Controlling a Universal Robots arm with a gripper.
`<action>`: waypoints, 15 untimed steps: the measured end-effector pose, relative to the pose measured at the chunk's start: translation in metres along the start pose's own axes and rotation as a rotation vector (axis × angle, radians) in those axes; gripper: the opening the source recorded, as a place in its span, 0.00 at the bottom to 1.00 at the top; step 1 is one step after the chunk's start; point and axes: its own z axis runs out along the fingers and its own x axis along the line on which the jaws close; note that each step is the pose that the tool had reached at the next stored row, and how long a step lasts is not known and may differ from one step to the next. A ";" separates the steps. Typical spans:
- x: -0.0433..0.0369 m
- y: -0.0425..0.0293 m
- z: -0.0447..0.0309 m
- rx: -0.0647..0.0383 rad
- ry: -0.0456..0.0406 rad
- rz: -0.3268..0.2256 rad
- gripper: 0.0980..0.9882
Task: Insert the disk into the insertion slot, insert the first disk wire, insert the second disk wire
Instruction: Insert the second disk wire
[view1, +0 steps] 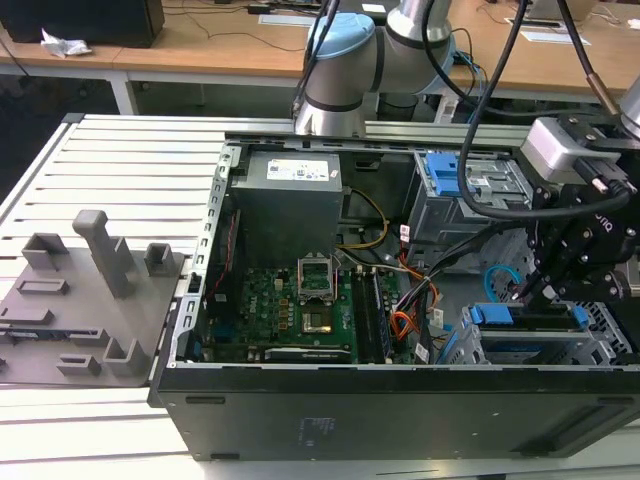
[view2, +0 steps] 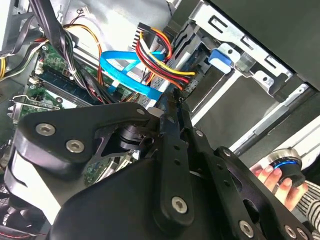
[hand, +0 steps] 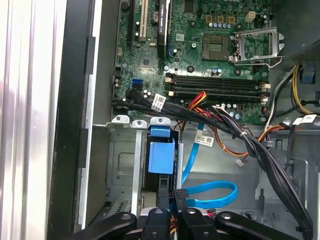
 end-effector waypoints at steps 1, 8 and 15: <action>0.0012 0.0000 0.0002 0.000 -0.0002 0.001 0.07; 0.0022 -0.0026 -0.0049 -0.008 -0.0043 0.036 0.07; 0.0074 -0.0024 -0.0108 -0.009 -0.0077 0.079 0.07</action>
